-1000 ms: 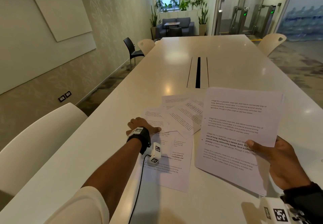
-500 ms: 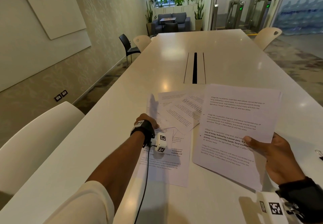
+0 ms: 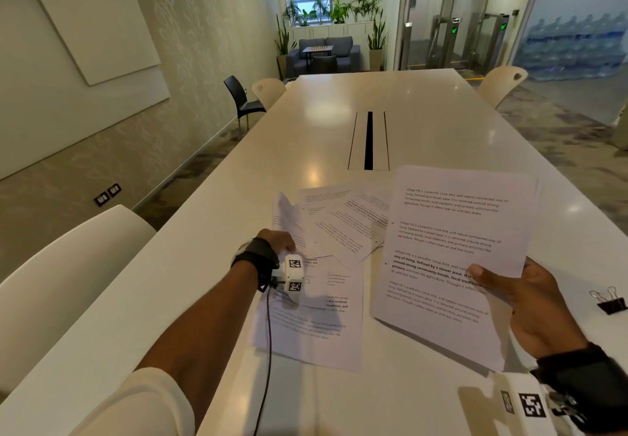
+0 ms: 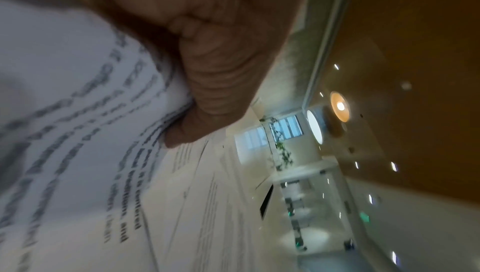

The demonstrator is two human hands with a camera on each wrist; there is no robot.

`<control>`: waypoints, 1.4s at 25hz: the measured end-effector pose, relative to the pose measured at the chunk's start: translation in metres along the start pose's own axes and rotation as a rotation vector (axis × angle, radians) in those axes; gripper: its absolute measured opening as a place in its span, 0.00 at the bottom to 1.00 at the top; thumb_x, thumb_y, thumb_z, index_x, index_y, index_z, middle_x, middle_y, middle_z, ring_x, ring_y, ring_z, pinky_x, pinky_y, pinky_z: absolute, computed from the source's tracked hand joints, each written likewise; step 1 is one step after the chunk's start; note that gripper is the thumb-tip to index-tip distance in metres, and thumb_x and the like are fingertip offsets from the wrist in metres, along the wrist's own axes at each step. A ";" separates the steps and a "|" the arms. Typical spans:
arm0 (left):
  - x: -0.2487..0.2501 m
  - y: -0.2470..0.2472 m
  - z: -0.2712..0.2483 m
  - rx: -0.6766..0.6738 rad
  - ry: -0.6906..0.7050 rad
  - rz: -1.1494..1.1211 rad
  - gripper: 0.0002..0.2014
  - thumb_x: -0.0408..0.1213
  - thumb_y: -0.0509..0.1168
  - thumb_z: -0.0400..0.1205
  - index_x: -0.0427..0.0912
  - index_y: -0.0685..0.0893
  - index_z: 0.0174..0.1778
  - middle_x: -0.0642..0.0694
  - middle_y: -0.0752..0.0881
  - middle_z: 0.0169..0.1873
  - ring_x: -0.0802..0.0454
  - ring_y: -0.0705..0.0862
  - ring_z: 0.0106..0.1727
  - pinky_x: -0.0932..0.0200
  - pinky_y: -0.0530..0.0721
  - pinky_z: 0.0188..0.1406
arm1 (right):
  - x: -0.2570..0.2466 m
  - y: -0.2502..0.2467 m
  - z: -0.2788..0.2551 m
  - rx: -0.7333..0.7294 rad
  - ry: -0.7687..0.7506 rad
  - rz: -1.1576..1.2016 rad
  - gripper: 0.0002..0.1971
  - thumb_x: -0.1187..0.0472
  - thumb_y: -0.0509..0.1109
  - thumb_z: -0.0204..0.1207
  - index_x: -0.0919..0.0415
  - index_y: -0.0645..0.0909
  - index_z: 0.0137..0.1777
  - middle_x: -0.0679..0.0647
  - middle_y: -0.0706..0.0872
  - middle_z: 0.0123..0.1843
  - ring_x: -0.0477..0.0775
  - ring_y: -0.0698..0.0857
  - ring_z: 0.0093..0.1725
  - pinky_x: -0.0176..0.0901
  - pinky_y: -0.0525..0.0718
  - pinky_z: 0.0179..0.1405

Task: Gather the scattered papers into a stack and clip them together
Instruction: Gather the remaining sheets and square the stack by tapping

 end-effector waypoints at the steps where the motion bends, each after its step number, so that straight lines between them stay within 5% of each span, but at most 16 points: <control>1: -0.001 -0.004 -0.002 -0.049 0.003 -0.033 0.06 0.32 0.78 0.83 0.34 0.92 0.52 0.38 0.88 0.56 0.37 0.88 0.47 0.52 0.87 0.46 | 0.000 0.000 0.000 -0.003 0.002 -0.002 0.27 0.74 0.77 0.80 0.54 0.85 0.77 0.54 0.95 0.68 0.56 0.95 0.64 0.43 0.95 0.55; 3: -0.005 -0.013 -0.006 -0.115 0.015 -0.104 0.05 0.34 0.80 0.81 0.37 0.93 0.48 0.35 0.92 0.59 0.31 0.90 0.50 0.47 0.90 0.53 | -0.002 0.000 0.000 -0.001 0.010 0.003 0.27 0.75 0.77 0.79 0.55 0.85 0.76 0.55 0.95 0.68 0.57 0.95 0.64 0.42 0.96 0.53; 6: -0.009 -0.031 -0.013 -0.112 0.019 -0.198 0.28 0.36 0.84 0.69 0.29 0.92 0.64 0.27 0.95 0.58 0.28 0.92 0.54 0.42 0.90 0.62 | -0.006 0.005 0.001 0.006 0.015 0.024 0.27 0.76 0.78 0.78 0.59 0.85 0.76 0.55 0.95 0.67 0.56 0.96 0.63 0.39 0.95 0.51; 8: -0.006 -0.049 -0.025 -0.059 0.086 -0.206 0.34 0.37 0.83 0.64 0.27 0.90 0.66 0.26 0.95 0.59 0.25 0.94 0.60 0.33 0.92 0.69 | -0.009 0.010 0.001 -0.009 0.012 0.025 0.27 0.76 0.78 0.78 0.59 0.85 0.76 0.56 0.95 0.68 0.56 0.95 0.63 0.39 0.95 0.52; 14: 0.022 -0.121 -0.097 0.260 0.285 0.098 0.14 0.35 0.78 0.78 0.35 0.88 0.58 0.34 0.92 0.54 0.32 0.92 0.58 0.33 0.94 0.64 | -0.015 0.027 0.000 -0.040 0.015 0.020 0.27 0.76 0.78 0.78 0.58 0.85 0.75 0.56 0.95 0.67 0.60 0.94 0.65 0.42 0.96 0.52; 17: 0.034 -0.154 -0.137 0.314 0.371 0.048 0.12 0.31 0.77 0.81 0.34 0.90 0.60 0.34 0.93 0.56 0.33 0.93 0.58 0.35 0.94 0.64 | -0.021 0.038 0.000 -0.077 0.010 0.025 0.27 0.76 0.78 0.78 0.58 0.85 0.76 0.55 0.95 0.68 0.58 0.94 0.65 0.44 0.95 0.56; 20: 0.042 -0.178 -0.174 0.325 0.435 -0.062 0.12 0.27 0.75 0.83 0.33 0.91 0.62 0.36 0.94 0.54 0.39 0.94 0.51 0.47 0.94 0.51 | -0.025 0.050 0.002 -0.102 0.014 0.006 0.26 0.77 0.77 0.78 0.59 0.86 0.75 0.56 0.95 0.68 0.59 0.95 0.65 0.47 0.95 0.59; 22: 0.048 -0.187 -0.196 0.295 0.464 -0.139 0.11 0.27 0.76 0.84 0.35 0.91 0.62 0.40 0.95 0.52 0.42 0.95 0.49 0.51 0.93 0.46 | -0.027 0.056 0.004 -0.112 0.020 -0.002 0.26 0.77 0.78 0.78 0.59 0.86 0.74 0.56 0.95 0.67 0.60 0.94 0.65 0.50 0.94 0.61; 25: 0.059 -0.193 -0.221 0.214 0.512 -0.237 0.13 0.28 0.77 0.84 0.36 0.92 0.64 0.37 0.97 0.54 0.33 0.97 0.54 0.38 0.96 0.59 | -0.028 0.064 0.009 -0.115 0.030 0.001 0.26 0.77 0.78 0.78 0.61 0.86 0.74 0.58 0.95 0.67 0.64 0.93 0.67 0.55 0.94 0.64; 29: 0.076 -0.188 -0.235 0.043 0.596 -0.399 0.17 0.27 0.77 0.84 0.34 0.91 0.70 0.35 0.98 0.58 0.31 0.97 0.58 0.40 0.97 0.59 | -0.027 0.073 0.017 -0.102 0.046 0.037 0.26 0.77 0.79 0.77 0.62 0.86 0.74 0.59 0.95 0.67 0.69 0.91 0.69 0.57 0.90 0.66; 33: 0.089 -0.155 -0.223 -0.144 0.591 -0.562 0.15 0.24 0.74 0.85 0.31 0.89 0.68 0.32 0.97 0.57 0.38 0.98 0.51 0.45 0.98 0.47 | -0.031 0.091 0.018 -0.126 0.056 0.091 0.25 0.76 0.78 0.78 0.63 0.86 0.75 0.61 0.95 0.67 0.72 0.91 0.69 0.60 0.89 0.68; 35: 0.088 -0.124 -0.208 -0.247 0.553 -0.630 0.17 0.24 0.74 0.85 0.31 0.88 0.71 0.30 0.96 0.61 0.35 0.98 0.55 0.39 0.98 0.52 | -0.032 0.099 0.016 -0.161 0.085 0.160 0.26 0.75 0.77 0.79 0.63 0.84 0.77 0.65 0.93 0.70 0.74 0.90 0.70 0.69 0.87 0.72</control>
Point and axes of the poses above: each hand's wrist, its own z-axis towards the middle knuckle, its own y-axis out of the palm, x = y × z, the point moved 4 cm from there along z, towards the middle knuckle
